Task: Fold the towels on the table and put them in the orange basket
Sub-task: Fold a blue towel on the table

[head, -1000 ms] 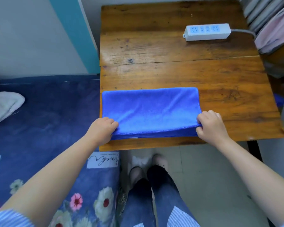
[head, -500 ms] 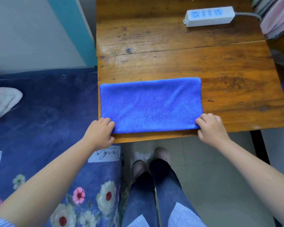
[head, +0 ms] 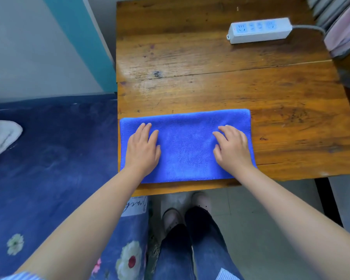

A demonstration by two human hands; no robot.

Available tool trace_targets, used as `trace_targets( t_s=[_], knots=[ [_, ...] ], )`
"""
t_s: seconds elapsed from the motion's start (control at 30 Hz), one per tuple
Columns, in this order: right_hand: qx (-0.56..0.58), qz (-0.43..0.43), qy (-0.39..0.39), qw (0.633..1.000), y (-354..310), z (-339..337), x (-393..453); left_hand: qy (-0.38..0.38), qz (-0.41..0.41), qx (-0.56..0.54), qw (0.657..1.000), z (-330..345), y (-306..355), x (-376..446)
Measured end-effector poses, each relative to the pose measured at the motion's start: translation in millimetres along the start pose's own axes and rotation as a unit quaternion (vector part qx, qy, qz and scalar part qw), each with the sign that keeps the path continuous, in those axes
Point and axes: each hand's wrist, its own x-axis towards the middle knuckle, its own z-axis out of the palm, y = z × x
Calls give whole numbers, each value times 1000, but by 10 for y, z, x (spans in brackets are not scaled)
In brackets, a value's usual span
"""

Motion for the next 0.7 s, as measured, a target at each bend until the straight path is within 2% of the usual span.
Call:
trace_targets(
  t_s=[0.07,0.17,0.23,0.33,0.5,0.63,0.7],
  knots=[
    [13,12,-38,999,37,31,45,-30,-15,23,999,101,-49,35],
    [16,21,-98,995,57,86,141,-34,-40,33,998,179,-41,102],
    [43,50,-62,996,75,98,195,-30,-69,20,997,193,-13,148],
    [76,159,6,984,236,18,238,-30,-60,19,998,204,-4,147],
    [57,280,10,958,606,-102,378,-26,-27,8,999,216,68,243],
    [107,283,5,953,656,-58,576,-36,-4,17,999,248,120,312],
    [154,306,26,939,672,-55,645,-33,-11,11,999,260,105,318]
  ],
)
